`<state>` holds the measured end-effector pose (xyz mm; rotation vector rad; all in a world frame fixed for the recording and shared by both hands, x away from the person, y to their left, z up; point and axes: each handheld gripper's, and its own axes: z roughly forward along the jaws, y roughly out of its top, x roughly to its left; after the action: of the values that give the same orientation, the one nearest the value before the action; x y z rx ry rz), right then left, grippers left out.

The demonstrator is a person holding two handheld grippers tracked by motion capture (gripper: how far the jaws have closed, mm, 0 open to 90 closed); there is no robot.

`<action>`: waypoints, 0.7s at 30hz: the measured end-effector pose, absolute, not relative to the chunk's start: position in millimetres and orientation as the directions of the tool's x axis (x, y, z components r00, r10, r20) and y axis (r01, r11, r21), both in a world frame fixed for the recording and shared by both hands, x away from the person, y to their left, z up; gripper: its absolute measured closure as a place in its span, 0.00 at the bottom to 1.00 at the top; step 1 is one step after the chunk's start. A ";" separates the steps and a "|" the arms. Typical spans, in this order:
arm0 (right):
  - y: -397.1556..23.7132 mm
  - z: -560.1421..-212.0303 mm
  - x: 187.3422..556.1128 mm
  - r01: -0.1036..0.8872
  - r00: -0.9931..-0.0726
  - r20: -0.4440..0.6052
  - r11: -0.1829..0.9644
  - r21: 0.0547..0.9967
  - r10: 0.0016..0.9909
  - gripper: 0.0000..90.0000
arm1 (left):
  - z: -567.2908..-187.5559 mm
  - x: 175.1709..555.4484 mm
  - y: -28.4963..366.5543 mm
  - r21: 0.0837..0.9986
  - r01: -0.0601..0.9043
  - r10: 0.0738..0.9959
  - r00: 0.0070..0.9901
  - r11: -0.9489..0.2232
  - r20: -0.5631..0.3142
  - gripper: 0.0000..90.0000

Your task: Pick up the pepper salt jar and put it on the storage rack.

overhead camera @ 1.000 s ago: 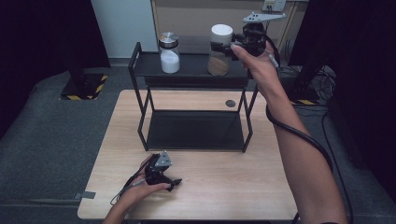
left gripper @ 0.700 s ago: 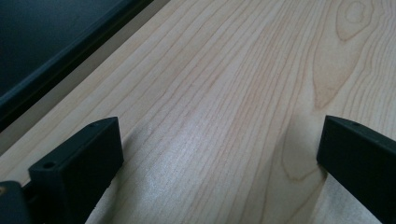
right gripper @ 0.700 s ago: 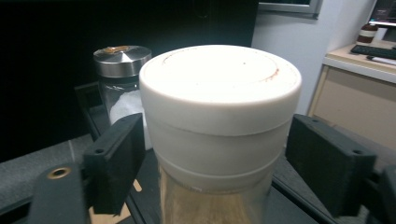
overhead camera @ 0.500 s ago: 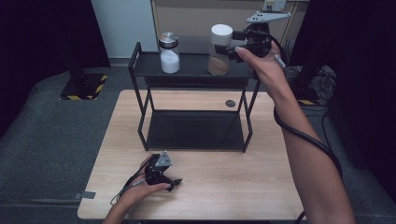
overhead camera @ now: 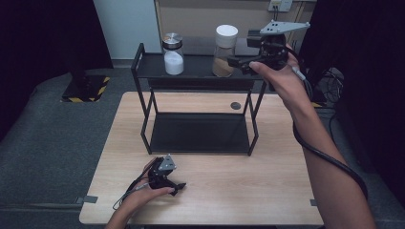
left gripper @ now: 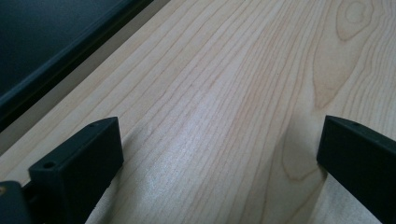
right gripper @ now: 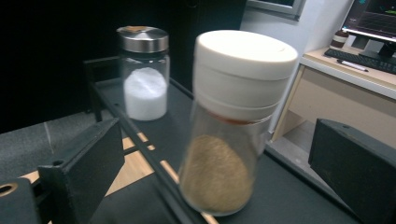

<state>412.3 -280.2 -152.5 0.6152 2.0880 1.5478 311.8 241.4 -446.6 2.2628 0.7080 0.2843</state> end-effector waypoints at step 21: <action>-271.6 -205.4 354.2 0.059 -0.847 -0.126 0.327 0.943 0.516 0.04 | -446.4 311.9 241.5 0.709 0.404 0.567 0.824 -0.578 -0.007 0.00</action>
<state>354.2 -271.6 -205.4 0.5082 2.1922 1.5332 311.9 241.5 -446.4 2.2642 0.7072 0.2840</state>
